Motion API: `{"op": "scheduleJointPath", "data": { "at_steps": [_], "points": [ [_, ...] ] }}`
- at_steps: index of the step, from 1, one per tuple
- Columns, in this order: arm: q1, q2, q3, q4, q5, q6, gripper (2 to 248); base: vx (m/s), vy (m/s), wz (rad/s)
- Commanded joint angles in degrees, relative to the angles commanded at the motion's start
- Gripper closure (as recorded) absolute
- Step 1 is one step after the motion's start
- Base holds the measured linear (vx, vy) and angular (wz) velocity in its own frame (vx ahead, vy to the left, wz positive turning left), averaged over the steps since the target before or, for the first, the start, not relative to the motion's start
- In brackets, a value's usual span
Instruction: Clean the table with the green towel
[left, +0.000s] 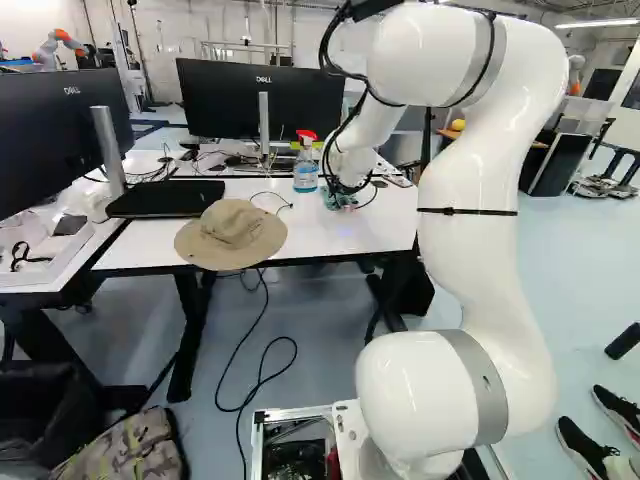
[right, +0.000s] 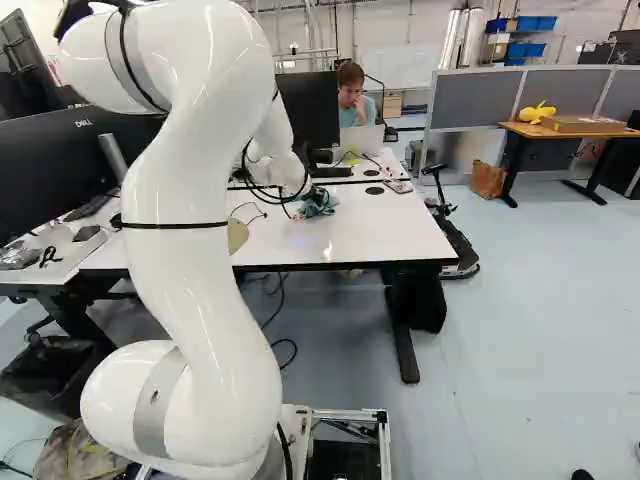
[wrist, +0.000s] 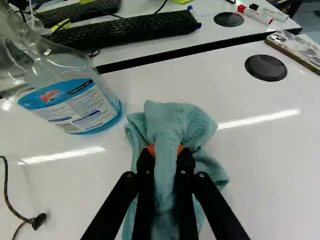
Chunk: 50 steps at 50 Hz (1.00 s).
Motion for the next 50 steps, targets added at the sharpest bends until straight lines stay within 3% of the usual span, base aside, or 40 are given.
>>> {"op": "scheduleJointPath", "data": {
  "at_steps": [23, 37, 50],
  "points": [
    [-1.9, -4.2, -5.5, 0.0, 0.0, 0.0, 201, 0.0, 0.0, 0.0],
    [-0.9, -6.8, -9.2, 0.0, 0.0, 0.0, 201, 0.0, 0.0, 0.0],
    [0.8, -5.8, -7.8, 0.0, 0.0, 0.0, 201, 0.0, 0.0, 0.0]
  ]
}}
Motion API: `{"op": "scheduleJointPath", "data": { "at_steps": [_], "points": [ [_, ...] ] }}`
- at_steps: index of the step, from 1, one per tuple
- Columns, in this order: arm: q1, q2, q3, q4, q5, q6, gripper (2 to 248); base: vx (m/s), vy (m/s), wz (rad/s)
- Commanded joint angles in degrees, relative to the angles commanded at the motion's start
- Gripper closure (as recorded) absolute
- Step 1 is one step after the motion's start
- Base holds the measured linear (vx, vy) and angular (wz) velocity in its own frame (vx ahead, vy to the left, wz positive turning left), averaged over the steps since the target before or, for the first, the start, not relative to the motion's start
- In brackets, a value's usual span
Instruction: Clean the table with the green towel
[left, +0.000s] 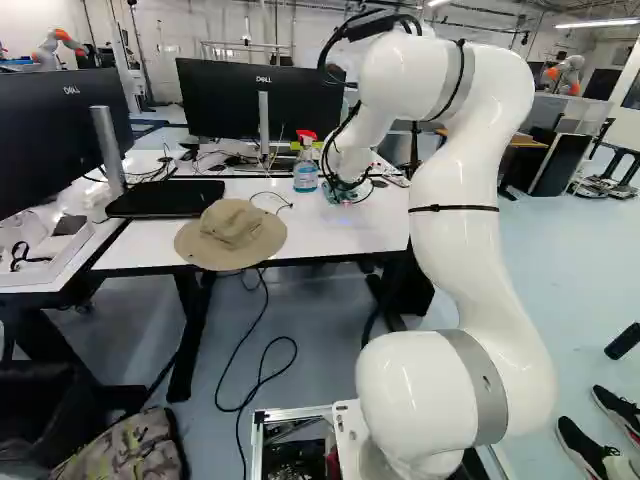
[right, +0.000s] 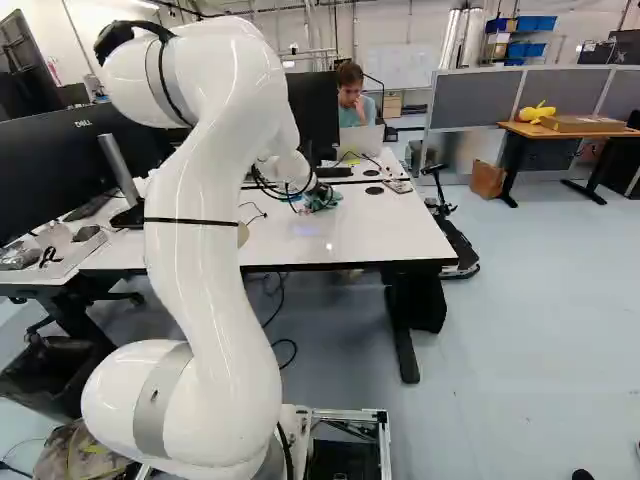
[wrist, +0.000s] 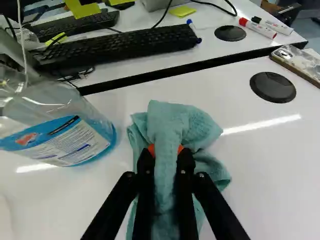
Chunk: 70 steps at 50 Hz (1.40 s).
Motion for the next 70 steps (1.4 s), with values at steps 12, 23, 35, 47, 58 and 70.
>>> {"op": "scheduleJointPath", "data": {
  "at_steps": [12, 23, 35, 47, 58, 70],
  "points": [
    [0.8, 2.5, 3.4, 0.0, 0.0, 0.0, 201, 0.0, 0.0, 0.0],
    [0.9, 5.1, 6.9, 0.0, 0.0, 0.0, 201, 0.0, 0.0, 0.0],
    [0.7, 8.4, 10.7, 0.0, 0.0, 0.0, 201, 0.0, 0.0, 0.0],
    [0.6, 10.5, 11.8, 0.0, 0.0, 0.0, 201, 0.0, 0.0, 0.0],
    [0.6, 12.0, 12.1, 0.0, 0.0, 0.0, 201, 0.0, 0.0, 0.0],
    [0.6, 13.4, 12.4, 0.0, 0.0, 0.0, 201, 0.0, 0.0, 0.0]
  ]
}}
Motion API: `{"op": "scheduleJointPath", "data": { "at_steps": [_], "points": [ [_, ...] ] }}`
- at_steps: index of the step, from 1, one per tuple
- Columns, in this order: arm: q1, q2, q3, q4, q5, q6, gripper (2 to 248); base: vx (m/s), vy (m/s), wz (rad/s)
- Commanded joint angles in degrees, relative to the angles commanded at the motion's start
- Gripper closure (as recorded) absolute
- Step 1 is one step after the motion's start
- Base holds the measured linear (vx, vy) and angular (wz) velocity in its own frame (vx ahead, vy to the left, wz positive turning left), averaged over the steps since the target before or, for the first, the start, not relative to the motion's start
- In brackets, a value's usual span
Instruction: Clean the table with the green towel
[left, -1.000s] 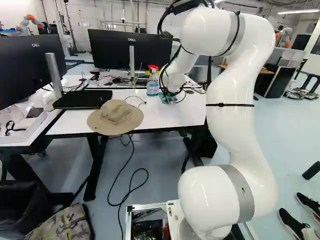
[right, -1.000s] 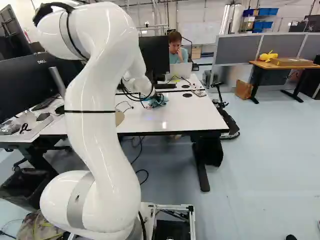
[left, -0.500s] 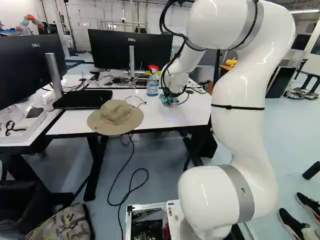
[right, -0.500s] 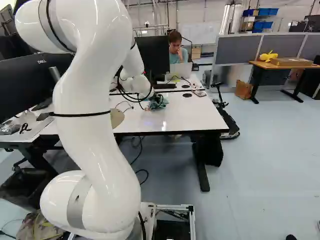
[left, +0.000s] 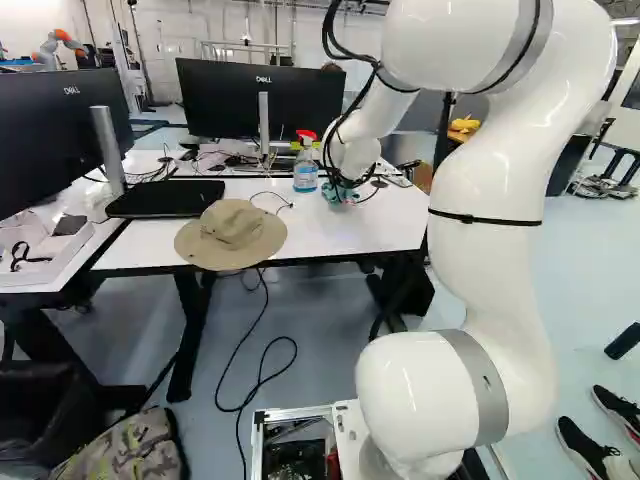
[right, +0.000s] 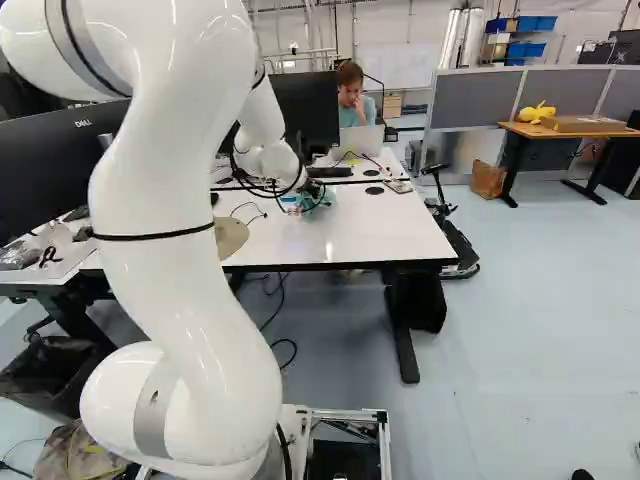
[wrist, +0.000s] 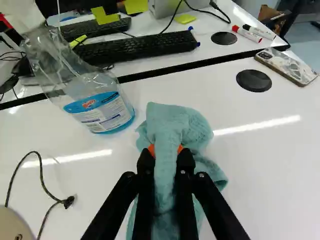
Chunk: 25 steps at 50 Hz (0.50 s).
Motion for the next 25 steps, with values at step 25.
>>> {"op": "scheduleJointPath", "data": {
  "at_steps": [25],
  "points": [
    [1.6, 4.1, 5.0, 0.0, 0.0, 0.0, 201, 0.0, 0.0, 0.0]
  ]
}}
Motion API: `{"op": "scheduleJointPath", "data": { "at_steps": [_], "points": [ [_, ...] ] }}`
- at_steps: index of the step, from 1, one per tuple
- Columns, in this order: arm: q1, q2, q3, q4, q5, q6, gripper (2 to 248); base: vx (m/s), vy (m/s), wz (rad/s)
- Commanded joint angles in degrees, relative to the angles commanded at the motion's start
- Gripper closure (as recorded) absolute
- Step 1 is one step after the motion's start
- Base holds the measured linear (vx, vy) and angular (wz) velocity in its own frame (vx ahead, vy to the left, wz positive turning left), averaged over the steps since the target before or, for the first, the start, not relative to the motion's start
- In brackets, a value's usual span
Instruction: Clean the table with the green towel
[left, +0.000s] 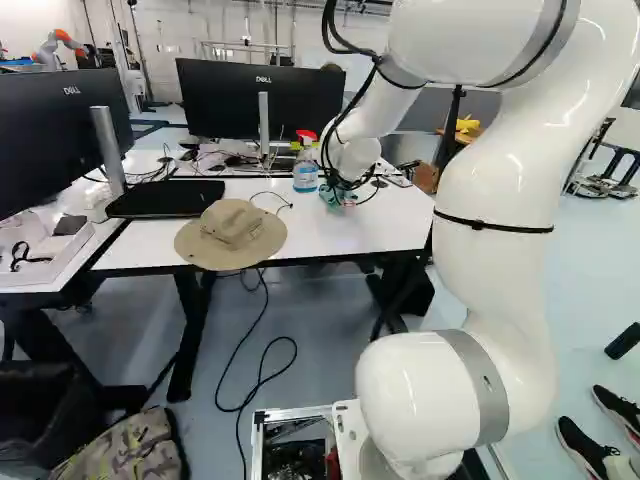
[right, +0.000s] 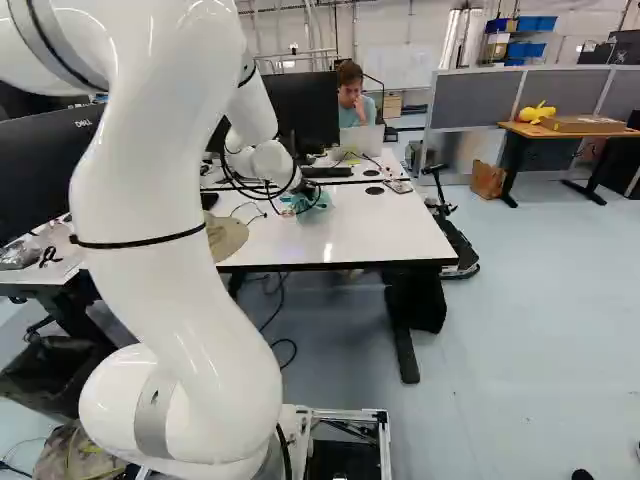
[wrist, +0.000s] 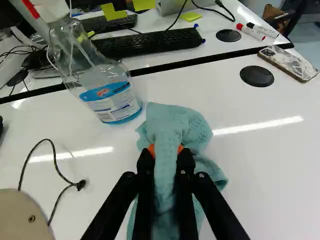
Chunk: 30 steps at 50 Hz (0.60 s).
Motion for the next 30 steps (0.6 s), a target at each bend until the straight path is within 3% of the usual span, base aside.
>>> {"op": "scheduleJointPath", "data": {
  "at_steps": [30],
  "points": [
    [1.8, 7.8, 9.0, 0.0, 0.0, 0.0, 201, 0.0, 0.0, 0.0]
  ]
}}
